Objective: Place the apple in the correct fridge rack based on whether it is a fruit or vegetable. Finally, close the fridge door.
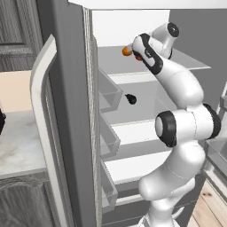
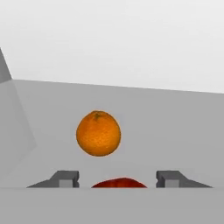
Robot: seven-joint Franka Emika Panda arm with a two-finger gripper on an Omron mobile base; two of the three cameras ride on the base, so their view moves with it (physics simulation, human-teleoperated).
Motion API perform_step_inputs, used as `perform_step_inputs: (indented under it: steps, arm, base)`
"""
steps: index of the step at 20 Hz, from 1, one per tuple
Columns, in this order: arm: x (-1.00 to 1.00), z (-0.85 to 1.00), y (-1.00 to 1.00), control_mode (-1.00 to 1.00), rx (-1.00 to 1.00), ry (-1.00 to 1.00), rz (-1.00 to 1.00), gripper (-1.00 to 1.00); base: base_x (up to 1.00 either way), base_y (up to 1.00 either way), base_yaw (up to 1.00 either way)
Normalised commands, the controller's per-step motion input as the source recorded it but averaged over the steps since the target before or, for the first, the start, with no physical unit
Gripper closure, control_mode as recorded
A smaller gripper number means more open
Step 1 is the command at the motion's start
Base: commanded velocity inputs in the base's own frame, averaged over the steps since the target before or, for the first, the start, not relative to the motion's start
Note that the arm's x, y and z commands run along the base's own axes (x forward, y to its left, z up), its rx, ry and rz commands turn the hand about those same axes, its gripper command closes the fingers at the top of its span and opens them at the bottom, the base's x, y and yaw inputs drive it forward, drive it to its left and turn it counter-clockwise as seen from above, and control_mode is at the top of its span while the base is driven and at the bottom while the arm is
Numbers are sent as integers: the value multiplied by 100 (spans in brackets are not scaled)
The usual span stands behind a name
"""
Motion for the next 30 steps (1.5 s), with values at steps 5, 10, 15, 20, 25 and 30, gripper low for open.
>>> perform_step_inputs:
  steps: [5,10,15,20,25,30]
  arm:
    - [-20,-6,3,-100,-5,-20,0,-100]
    - [-78,-1,17,-100,-10,1,0,-100]
    - [-100,0,5,-100,-6,12,-3,-100]
    - [-100,-35,17,-100,-10,1,-4,-100]
    - [-100,-60,3,-100,-7,1,-2,-100]
    - [-100,-70,3,-100,-6,7,0,-100]
  base:
    - [0,0,0]
    - [0,0,0]
    - [0,0,0]
    - [0,0,0]
    - [0,0,0]
    - [0,0,0]
